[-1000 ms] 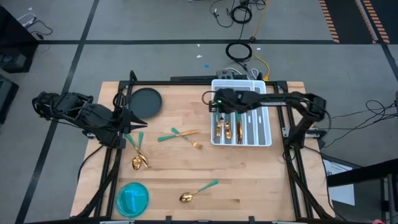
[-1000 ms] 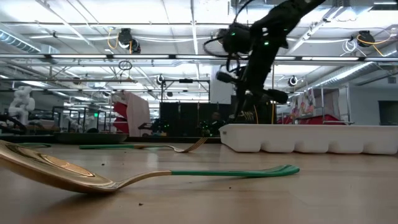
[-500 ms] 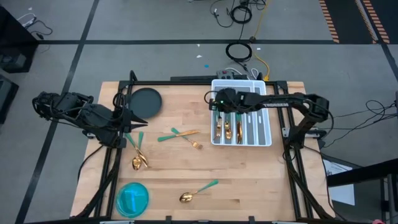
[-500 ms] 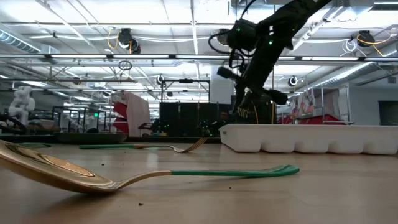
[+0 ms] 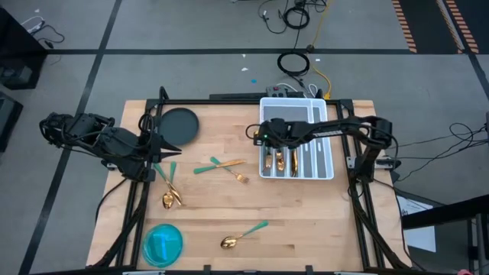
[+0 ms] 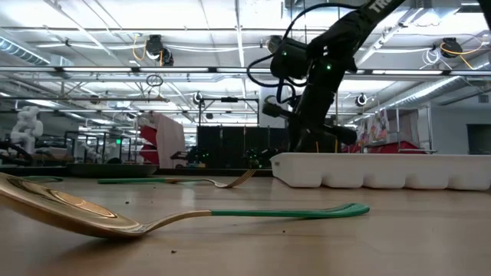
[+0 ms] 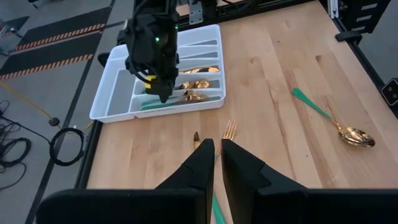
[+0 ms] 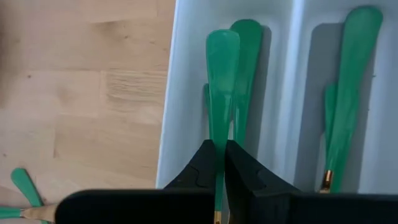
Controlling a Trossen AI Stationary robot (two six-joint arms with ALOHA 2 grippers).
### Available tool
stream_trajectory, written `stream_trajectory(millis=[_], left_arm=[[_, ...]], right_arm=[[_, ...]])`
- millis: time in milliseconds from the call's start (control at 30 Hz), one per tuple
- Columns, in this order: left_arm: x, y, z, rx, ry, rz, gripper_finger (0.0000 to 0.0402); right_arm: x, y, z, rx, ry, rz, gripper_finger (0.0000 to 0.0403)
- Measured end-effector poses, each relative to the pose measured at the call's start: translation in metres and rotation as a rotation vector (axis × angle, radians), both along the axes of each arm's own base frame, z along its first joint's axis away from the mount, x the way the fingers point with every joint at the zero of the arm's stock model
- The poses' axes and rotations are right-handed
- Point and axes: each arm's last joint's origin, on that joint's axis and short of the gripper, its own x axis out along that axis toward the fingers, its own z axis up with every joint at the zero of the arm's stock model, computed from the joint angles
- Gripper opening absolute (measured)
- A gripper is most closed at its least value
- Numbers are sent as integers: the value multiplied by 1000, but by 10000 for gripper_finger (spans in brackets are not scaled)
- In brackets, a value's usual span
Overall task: Sort silverware
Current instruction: Put the green fork into the white silverware organizer, then put the green knife into the white silverware organizer
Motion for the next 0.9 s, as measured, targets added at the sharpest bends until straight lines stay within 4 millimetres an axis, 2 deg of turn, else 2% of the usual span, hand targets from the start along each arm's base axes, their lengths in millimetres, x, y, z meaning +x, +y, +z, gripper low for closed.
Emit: stream_trajectory(millis=[433,900], left_arm=[[0,0,0,1,0,-1,39],[0,0,0,1,0,-1,39]], right_arm=[[2,1,-6,-1,13,3,4],[-1,1,-8,14,43,-1,65]])
